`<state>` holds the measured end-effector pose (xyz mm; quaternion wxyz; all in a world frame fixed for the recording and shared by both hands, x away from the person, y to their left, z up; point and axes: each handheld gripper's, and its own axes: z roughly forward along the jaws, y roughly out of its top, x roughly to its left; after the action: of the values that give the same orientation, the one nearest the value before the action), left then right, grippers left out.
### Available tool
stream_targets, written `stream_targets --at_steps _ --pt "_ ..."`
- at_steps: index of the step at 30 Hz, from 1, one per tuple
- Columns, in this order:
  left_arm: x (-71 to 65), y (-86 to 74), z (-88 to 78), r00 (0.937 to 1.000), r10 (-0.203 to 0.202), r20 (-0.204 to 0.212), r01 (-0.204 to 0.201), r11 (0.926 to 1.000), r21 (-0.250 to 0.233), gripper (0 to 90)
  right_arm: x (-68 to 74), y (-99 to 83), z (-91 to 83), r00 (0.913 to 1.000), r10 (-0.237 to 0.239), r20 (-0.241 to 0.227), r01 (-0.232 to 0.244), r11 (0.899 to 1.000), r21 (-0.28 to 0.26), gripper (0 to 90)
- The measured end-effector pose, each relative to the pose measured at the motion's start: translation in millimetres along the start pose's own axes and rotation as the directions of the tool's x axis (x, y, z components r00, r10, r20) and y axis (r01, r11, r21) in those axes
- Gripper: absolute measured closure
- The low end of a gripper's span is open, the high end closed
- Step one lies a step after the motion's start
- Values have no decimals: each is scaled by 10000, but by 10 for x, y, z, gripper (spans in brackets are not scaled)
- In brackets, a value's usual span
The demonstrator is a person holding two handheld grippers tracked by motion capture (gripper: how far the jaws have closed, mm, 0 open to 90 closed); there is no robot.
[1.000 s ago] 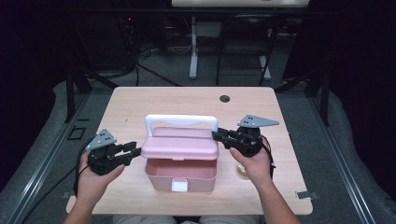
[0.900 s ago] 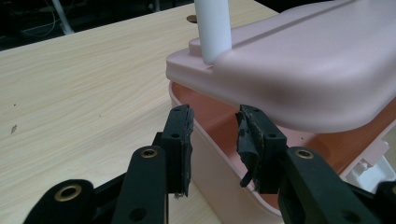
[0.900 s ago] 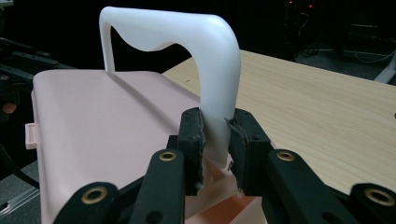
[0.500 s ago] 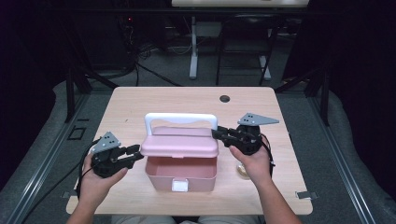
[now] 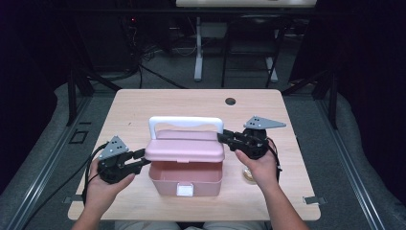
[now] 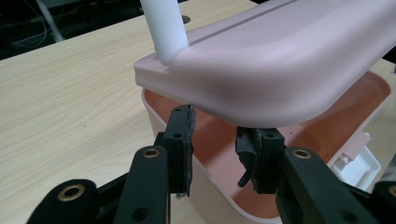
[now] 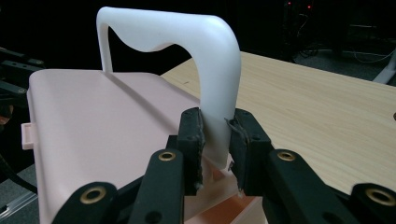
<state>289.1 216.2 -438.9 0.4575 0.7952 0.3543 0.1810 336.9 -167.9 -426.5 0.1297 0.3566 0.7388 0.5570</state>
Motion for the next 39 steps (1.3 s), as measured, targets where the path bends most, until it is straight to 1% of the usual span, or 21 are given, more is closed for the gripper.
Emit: stream_targets --at_steps 7,11,12,14,19,21,25,31,32,36,39 --pt "-5 18 -13 10000 37 -7 -37 9999 -98 656 -1 -5 -7 9999 4 122 -2 9999 -132 711" --pt "-2 28 -18 10000 15 -4 -15 9998 -188 656 -2 1 -51 9996 -35 291 42 9997 -241 708" --pt "-1 33 -21 10000 44 -6 -44 9998 -193 656 -1 2 -67 9997 15 254 -8 9996 -272 708" --pt "0 41 -25 10000 48 -2 -48 9997 -249 656 3 2 -81 9996 -33 288 42 9995 -306 708" --pt "20 78 -39 10000 44 50 -42 9992 -404 658 30 -18 -108 9985 -184 508 199 9994 -295 708" --pt "27 90 -34 10000 38 43 -36 9988 -487 658 40 -36 -143 9977 -203 642 226 9991 -352 707" --pt "41 122 -37 9999 117 51 -114 9984 -560 661 40 -49 -181 9970 -201 749 230 9990 -382 706" --pt "66 168 -34 9999 145 50 -141 9973 -715 663 61 -92 -218 9959 -172 890 196 9994 -267 696" --pt "72 179 -31 9999 139 50 -135 9970 -758 663 64 -101 -218 9953 -234 941 258 9994 -247 694" --pt "92 211 -25 9998 141 102 -133 9970 -760 661 84 -115 -239 9941 -231 1061 242 9997 -92 672" --pt "93 230 -4 9998 198 -9 -198 9968 -768 657 89 -118 -264 9930 -198 1162 205 9998 -49 668"
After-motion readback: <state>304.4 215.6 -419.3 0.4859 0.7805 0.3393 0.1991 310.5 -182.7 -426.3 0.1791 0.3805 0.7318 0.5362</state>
